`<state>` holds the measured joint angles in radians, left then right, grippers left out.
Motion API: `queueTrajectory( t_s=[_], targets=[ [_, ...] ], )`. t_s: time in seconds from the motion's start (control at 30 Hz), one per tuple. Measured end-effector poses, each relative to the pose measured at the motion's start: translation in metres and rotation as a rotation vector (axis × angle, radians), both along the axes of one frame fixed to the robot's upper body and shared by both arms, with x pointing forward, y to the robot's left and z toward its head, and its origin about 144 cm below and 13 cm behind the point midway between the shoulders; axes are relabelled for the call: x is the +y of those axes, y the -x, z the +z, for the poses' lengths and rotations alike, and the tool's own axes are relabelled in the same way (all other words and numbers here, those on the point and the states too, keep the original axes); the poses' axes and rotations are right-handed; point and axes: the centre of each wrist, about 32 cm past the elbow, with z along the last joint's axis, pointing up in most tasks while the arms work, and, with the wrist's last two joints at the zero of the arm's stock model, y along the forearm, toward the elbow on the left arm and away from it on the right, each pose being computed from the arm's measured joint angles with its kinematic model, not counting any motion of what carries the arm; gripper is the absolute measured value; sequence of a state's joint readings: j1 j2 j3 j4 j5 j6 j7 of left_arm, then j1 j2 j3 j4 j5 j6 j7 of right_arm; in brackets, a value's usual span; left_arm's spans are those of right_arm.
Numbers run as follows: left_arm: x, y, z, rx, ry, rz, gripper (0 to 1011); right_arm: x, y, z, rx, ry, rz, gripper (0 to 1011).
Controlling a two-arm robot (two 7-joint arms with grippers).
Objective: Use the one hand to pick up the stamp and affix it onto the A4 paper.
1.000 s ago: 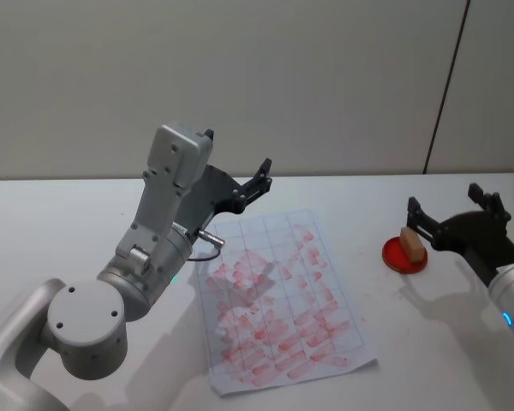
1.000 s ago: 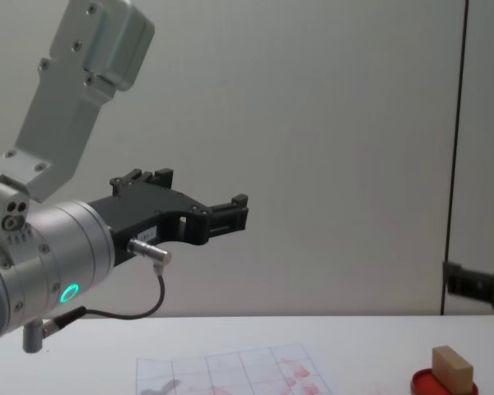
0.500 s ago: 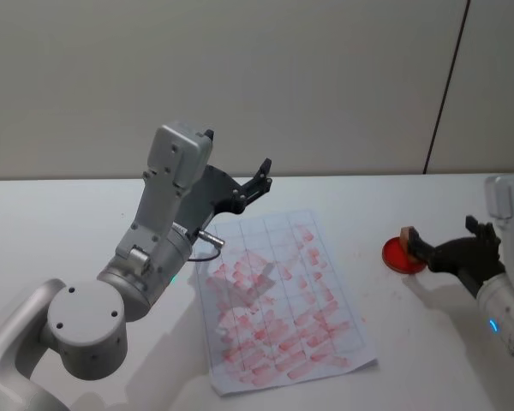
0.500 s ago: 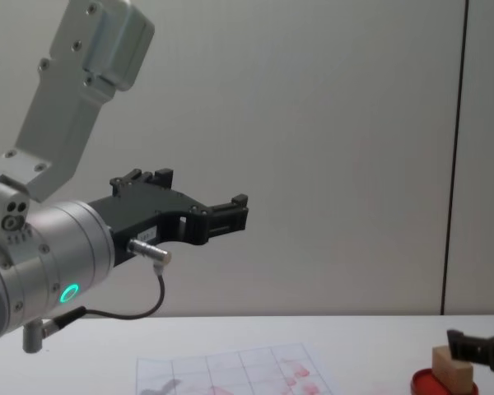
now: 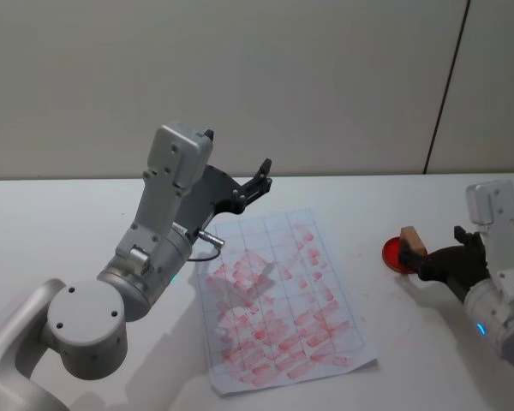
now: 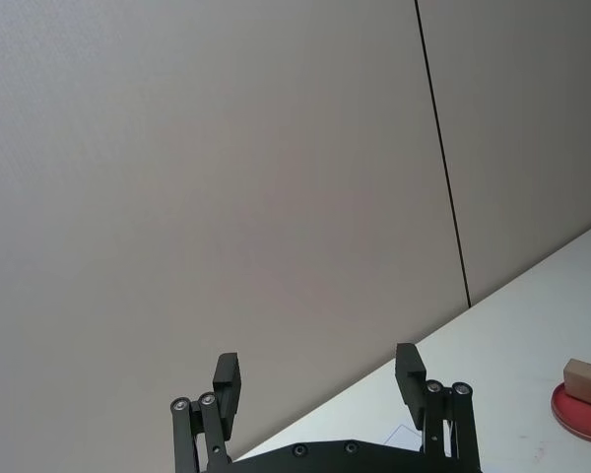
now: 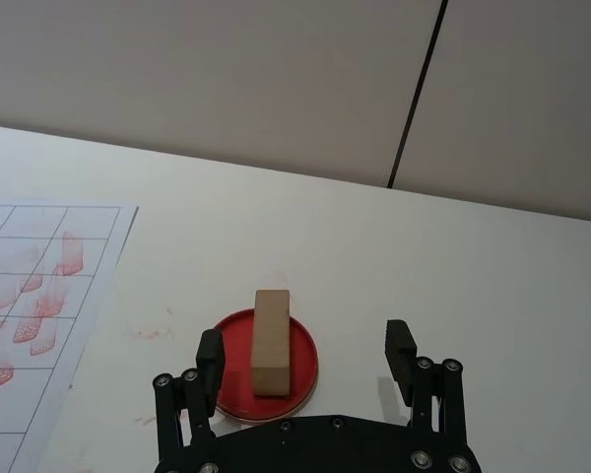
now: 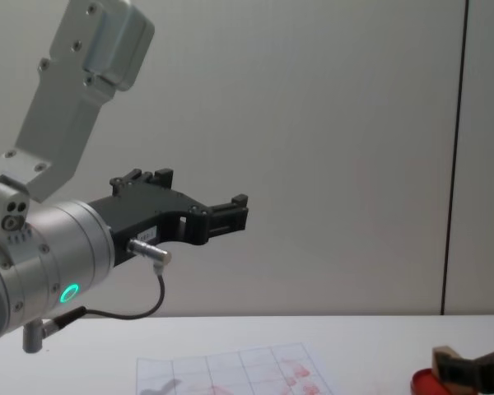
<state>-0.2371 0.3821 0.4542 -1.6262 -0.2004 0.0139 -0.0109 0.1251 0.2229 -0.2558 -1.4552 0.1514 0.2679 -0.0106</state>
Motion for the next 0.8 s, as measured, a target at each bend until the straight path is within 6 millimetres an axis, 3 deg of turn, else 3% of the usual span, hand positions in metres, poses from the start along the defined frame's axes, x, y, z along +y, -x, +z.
queueTrajectory(
  t_s=[0.17,0.3,0.8],
  targets=[
    [0.0,0.0,0.0,0.0,0.0,0.0,1001,0.002,-0.002,-0.002,0.004,0.003,0.009,998],
    [0.0,0.0,0.0,0.0,0.0,0.0,1001,0.004,-0.004,-0.004,0.012,0.005,0.016,924],
    [0.0,0.0,0.0,0.0,0.0,0.0,1001,0.009,-0.01,-0.011,0.042,0.016,0.023,481]
  ],
)
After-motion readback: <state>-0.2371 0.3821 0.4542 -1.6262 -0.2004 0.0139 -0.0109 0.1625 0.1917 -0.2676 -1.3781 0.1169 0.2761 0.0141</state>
